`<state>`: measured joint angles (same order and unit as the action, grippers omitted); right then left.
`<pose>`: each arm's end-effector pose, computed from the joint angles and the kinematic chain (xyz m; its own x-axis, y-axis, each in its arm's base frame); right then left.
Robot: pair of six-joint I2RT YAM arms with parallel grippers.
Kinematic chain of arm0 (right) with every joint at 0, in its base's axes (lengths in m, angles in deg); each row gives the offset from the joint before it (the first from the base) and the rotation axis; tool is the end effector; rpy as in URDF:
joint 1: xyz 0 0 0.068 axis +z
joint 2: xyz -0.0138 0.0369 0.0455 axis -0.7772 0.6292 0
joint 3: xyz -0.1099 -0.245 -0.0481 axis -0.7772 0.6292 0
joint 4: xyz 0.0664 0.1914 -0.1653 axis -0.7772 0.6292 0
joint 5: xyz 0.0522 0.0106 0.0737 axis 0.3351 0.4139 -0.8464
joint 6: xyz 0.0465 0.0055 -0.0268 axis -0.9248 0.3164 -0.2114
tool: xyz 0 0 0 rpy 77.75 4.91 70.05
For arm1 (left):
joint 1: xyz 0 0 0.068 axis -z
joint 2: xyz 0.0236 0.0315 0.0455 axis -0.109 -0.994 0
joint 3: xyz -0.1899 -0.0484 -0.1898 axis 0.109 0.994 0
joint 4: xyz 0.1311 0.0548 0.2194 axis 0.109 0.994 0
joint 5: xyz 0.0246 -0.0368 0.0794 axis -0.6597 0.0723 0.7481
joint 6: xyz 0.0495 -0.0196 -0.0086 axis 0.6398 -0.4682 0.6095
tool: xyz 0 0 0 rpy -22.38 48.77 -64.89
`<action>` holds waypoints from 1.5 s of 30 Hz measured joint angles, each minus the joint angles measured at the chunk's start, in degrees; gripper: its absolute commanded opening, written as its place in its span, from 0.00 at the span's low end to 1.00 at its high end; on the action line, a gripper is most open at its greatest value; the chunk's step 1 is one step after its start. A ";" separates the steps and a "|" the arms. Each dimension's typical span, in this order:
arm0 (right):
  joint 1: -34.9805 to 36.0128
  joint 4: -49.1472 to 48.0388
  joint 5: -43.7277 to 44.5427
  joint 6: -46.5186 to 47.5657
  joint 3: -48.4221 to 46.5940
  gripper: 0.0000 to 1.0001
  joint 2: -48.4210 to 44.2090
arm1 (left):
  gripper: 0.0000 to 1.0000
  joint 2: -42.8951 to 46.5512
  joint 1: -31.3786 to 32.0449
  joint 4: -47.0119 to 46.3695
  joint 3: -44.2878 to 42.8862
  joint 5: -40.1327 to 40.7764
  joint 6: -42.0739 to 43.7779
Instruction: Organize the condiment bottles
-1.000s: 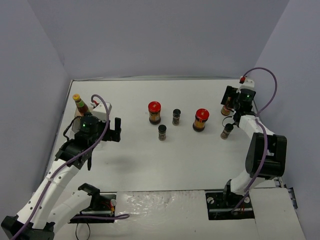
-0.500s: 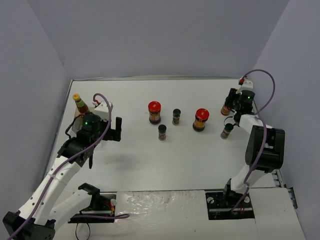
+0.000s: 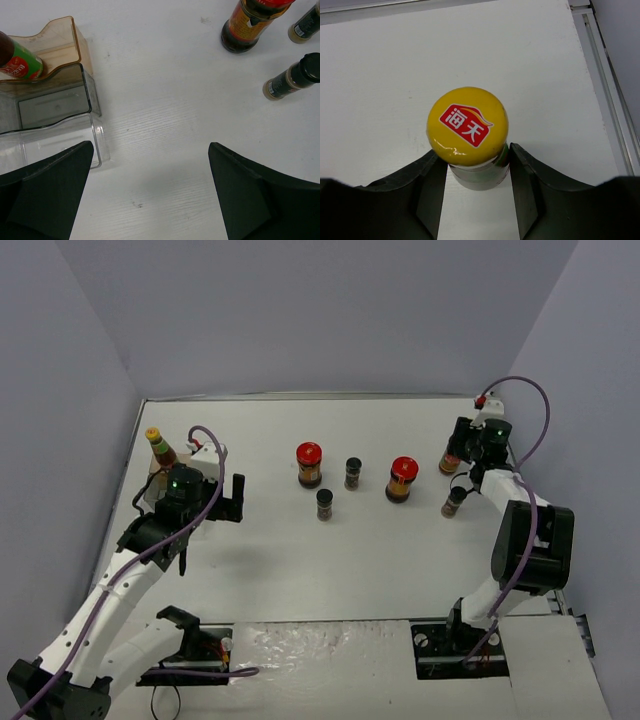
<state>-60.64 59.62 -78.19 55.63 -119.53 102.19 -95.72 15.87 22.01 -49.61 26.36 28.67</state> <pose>0.3622 -0.0541 0.2572 -0.1726 0.0178 -0.9848 -0.0329 0.9992 0.0239 0.1783 -0.0705 0.3285 -0.4613 0.0167 -0.8871 0.2621 0.9578 -0.1182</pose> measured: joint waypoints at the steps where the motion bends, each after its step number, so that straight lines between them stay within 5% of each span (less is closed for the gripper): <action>1: 0.39 1.09 -0.24 0.41 -0.47 0.00 -1.28 | 0.97 0.00 0.00 -0.01 0.00 0.00 0.00; 13: 11.78 10.74 -4.36 3.96 -10.28 0.00 -17.34 | 0.97 0.15 0.00 -0.13 0.00 0.44 0.00; 24: 37.99 16.50 -9.15 2.55 -10.73 0.00 -22.01 | 0.97 2.85 0.00 -0.16 0.35 3.53 0.00; 33: 52.89 13.49 -8.79 2.65 -9.85 0.00 -13.79 | 0.97 4.87 -0.07 0.07 0.35 10.83 -0.07; 45: 56.18 1.67 -8.89 2.85 -9.98 0.00 7.51 | 0.97 6.43 -0.46 -0.06 0.85 15.10 -0.09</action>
<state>-4.46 61.28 -87.08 58.48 -129.51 109.70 -89.29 15.42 21.95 -48.76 41.46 28.58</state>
